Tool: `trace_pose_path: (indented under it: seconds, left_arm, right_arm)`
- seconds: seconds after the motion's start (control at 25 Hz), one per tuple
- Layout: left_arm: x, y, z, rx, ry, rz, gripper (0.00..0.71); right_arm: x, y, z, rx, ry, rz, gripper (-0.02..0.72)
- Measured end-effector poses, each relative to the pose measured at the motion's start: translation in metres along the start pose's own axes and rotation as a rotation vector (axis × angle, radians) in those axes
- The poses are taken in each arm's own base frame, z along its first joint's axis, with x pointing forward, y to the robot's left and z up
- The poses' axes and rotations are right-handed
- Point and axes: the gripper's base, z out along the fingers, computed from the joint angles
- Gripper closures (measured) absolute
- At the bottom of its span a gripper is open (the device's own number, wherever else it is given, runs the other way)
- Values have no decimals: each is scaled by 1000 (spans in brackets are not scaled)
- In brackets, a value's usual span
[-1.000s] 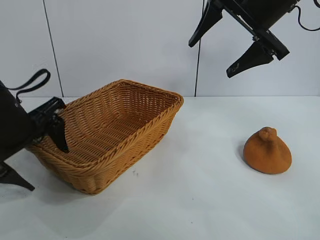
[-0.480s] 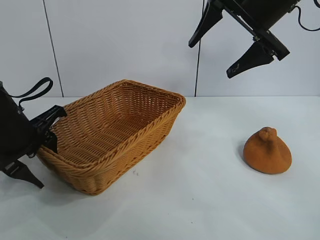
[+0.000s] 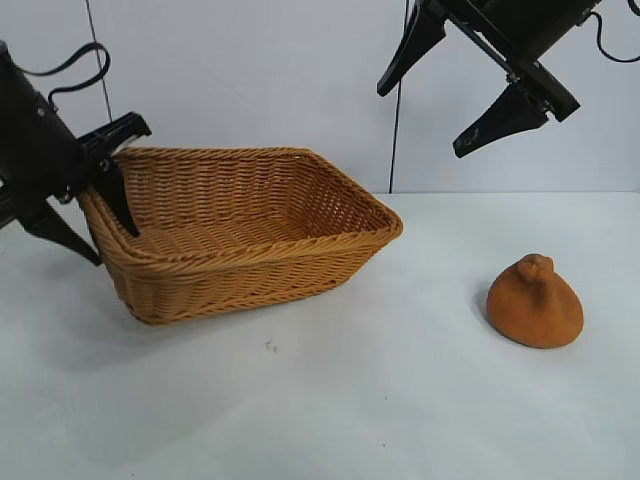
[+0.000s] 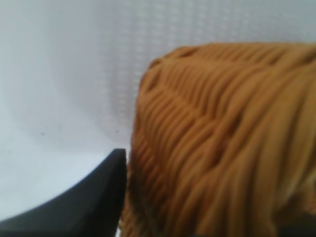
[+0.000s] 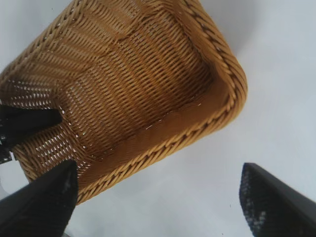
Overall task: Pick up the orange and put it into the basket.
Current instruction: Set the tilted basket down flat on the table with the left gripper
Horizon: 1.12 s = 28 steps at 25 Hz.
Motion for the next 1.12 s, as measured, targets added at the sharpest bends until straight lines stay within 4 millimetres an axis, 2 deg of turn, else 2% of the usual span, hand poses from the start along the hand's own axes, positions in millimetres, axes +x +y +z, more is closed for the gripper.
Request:
trace_pose_path:
  seconds: [0.24,0.56,0.8,0.84,1.0,1.12]
  left_arm:
    - [-20,-3,24,-11,64,68,419]
    - [-22,9,62,-18,145,39,420]
    - [-22,10,66,-21,153,36,417]
    - [-22,10,66,-22,153,38,387]
    - [-22,11,65,-23,157,41,118]
    - [-21,10,65,-24,169,41,43]
  right_arm:
    - [2,0,0,-2,21,0,94]
    - [2,0,0,-3,22,0,94]
    - [2,0,0,-3,23,0,94]
    - [2,0,0,-3,23,0,94]
    - [2,0,0,-3,23,0,94]
    - [2,0,0,-3,23,0,94]
